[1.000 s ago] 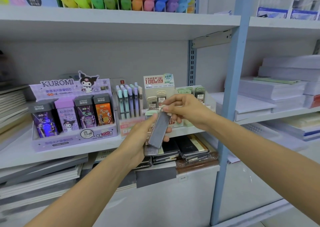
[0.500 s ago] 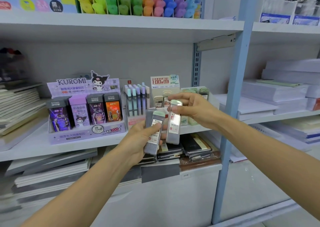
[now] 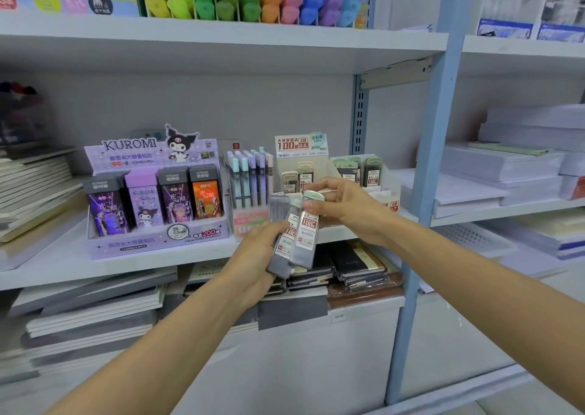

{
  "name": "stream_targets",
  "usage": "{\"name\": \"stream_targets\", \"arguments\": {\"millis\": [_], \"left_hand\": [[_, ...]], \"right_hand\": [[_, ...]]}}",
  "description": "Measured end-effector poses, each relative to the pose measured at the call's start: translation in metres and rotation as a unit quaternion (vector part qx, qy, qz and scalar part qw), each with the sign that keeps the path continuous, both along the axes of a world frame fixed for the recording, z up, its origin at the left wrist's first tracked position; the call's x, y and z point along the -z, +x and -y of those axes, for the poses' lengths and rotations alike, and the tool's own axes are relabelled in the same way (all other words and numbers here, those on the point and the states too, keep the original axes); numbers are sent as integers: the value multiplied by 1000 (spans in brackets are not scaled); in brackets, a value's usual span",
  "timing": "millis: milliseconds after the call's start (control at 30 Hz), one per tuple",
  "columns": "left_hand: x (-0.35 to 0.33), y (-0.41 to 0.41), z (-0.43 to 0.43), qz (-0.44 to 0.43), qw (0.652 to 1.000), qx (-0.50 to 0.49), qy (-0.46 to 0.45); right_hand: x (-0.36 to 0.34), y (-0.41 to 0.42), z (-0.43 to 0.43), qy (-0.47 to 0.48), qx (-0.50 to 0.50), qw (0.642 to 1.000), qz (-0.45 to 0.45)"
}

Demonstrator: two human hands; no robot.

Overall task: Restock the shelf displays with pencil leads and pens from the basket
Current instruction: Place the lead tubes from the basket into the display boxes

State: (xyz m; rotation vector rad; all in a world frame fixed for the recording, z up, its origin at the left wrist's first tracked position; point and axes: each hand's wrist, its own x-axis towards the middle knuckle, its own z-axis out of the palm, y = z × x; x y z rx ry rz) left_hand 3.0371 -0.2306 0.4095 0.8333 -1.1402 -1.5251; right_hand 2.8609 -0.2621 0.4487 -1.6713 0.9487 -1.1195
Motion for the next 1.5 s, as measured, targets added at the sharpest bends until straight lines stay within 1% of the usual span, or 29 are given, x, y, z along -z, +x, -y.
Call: {"name": "stream_targets", "arguments": {"millis": [100,133,233,333,433,533,600,700,767,933,1000,1100,1200,1333,1500], "left_hand": [[4,-4,1,46,999,2,-17],[5,-5,2,50,999,1,-14],[4,-8,8,14,1000,7,-4],[2,-9,14,2,1000,22,-17],[-1,-11,18,0,999,38,-14],[-6,-16,19,-1,997,79,8],[-9,-20,20,20,996,85,7],[-10,-25,21,85,995,47,-19],[-9,-26,22,110,993,31,-19],[-6,-22,28,129,991,31,-21],[-5,-20,30,134,990,39,-30],[-4,-16,33,111,991,64,-35],[-3,-15,35,90,992,79,-48],[-4,-13,37,68,994,57,-58],[-3,-11,40,67,995,19,-65]], "right_hand": [[2,2,-3,-6,-10,999,-36],[1,0,-4,-13,-7,999,-50],[-8,-16,-7,-32,20,998,-56],[-28,-46,-6,-78,87,993,-22],[-53,-83,4,-139,186,973,25],[-67,-116,23,-182,266,947,3],[-67,-129,37,-183,281,942,-9],[-60,-133,54,-178,278,944,-16],[-55,-130,65,-182,273,944,-24],[-45,-120,85,-183,281,941,-38],[-43,-121,88,-175,263,946,-67],[-41,-125,90,-168,211,955,-120],[-43,-128,93,-154,204,958,-126],[-46,-126,99,-149,215,957,-125],[-42,-127,99,-135,162,954,-213]]}}
